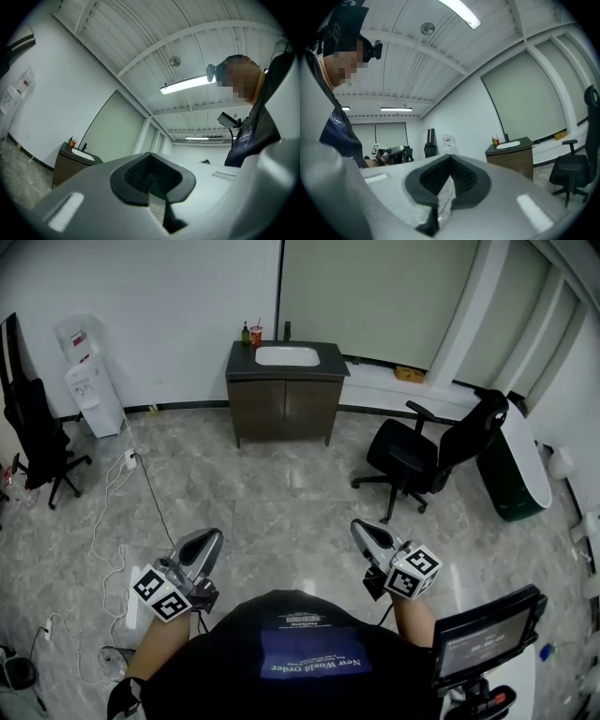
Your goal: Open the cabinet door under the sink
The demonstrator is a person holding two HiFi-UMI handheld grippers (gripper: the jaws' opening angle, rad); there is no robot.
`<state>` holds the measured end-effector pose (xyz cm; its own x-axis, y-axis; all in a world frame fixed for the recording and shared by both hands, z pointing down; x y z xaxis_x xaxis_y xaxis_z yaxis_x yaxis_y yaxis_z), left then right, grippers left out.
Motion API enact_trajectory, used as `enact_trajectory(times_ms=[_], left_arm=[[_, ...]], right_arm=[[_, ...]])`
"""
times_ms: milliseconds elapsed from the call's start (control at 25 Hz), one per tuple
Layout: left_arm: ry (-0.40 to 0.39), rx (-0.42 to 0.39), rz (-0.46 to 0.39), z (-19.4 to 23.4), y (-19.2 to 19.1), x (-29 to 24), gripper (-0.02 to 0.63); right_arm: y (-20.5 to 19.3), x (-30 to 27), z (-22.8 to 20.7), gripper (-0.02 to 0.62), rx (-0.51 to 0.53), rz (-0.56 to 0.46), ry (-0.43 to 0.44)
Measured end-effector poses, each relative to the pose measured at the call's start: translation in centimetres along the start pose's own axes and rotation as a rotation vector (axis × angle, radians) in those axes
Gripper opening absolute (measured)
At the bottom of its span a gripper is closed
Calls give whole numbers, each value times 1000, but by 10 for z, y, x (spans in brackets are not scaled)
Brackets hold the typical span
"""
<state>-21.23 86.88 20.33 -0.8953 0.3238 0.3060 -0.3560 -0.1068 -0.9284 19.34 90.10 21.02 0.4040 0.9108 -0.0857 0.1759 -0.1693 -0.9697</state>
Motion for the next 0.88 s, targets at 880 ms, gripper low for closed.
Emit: enact_trajectory(times_ms=[880], left_arm=[[28,7,-36,49,38,84,1]], right_arm=[[6,-75,71,0,37,12,22]])
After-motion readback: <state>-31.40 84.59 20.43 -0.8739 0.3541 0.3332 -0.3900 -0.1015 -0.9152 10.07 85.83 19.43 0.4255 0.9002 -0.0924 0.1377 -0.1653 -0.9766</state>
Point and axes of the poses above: the fingertips, and each gripper's own axes: x backward along the fingers, z to its left, y out of its top, the point moved 9 cm from there along x, backward along the fingers, and after that the axes turned 14 degrees about -y, right-handed, at the moved point
